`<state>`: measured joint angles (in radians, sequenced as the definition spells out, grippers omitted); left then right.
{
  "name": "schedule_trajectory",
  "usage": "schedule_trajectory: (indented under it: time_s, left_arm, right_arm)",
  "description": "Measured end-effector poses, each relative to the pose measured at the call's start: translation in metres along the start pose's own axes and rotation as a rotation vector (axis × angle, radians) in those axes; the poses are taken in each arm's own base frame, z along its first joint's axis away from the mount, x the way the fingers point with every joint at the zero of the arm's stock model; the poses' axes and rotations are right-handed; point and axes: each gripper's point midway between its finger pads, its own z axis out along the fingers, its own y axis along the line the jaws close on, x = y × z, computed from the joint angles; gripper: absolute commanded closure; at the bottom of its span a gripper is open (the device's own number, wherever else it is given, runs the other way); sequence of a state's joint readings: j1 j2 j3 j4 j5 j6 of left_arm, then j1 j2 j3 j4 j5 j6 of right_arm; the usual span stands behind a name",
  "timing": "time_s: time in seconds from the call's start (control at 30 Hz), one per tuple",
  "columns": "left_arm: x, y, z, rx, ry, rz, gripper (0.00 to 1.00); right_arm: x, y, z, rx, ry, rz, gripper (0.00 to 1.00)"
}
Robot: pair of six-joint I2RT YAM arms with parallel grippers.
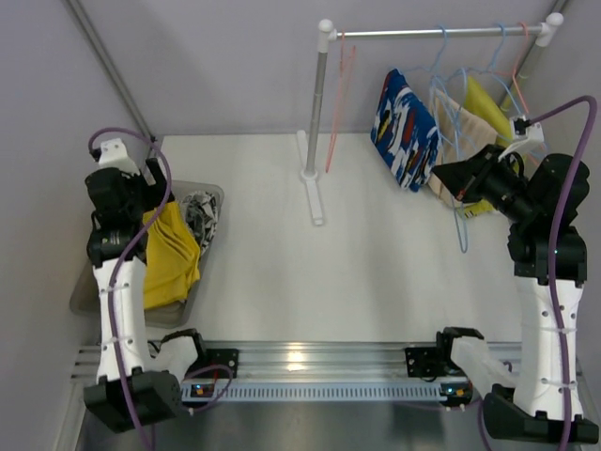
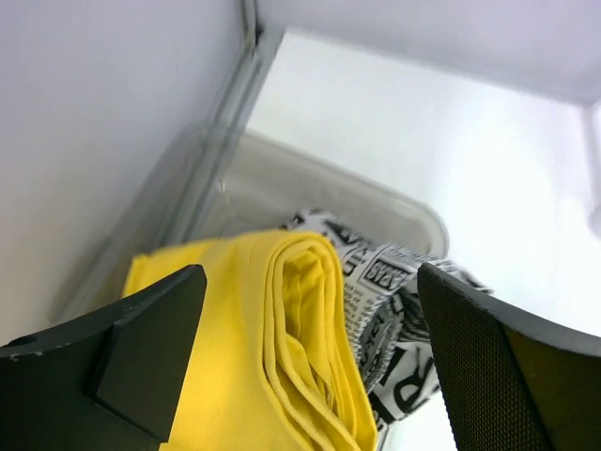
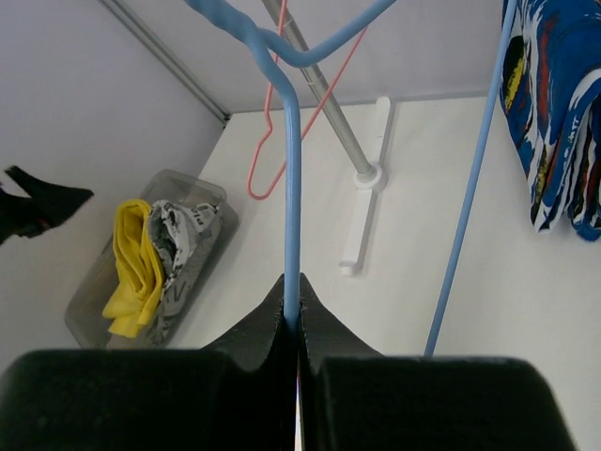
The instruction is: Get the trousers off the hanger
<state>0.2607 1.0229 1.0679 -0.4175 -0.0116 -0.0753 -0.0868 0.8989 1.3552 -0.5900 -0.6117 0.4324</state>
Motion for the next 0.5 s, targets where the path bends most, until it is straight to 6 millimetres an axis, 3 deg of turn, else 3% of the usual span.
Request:
schedule_trajectory:
  time_s: [0.13, 0.23, 0.33, 0.5]
  left_arm:
    - [-0.075, -0.013, -0.067, 0.065, -0.209, 0.035, 0.01]
    - [-0.102, -0.021, -0.11, 0.109, -0.305, 0.055, 0.01]
    - [-0.106, -0.03, -0.129, 0.163, -0.333, 0.062, 0.01]
    - [-0.072, -0.04, -0.113, 0.221, -0.211, 0.037, 0.01]
  right_arm:
    - [0.007, 0.001, -0.001, -0.009, 0.031, 0.005, 1.0]
    - [0.012, 0.002, 0.0, -0.019, 0.055, 0.017, 1.0]
    - [0.015, 0.0, 0.005, -0.031, 0.078, 0.033, 1.0]
    - [0.018, -0.004, 0.025, -0.047, 0.13, 0.085, 1.0]
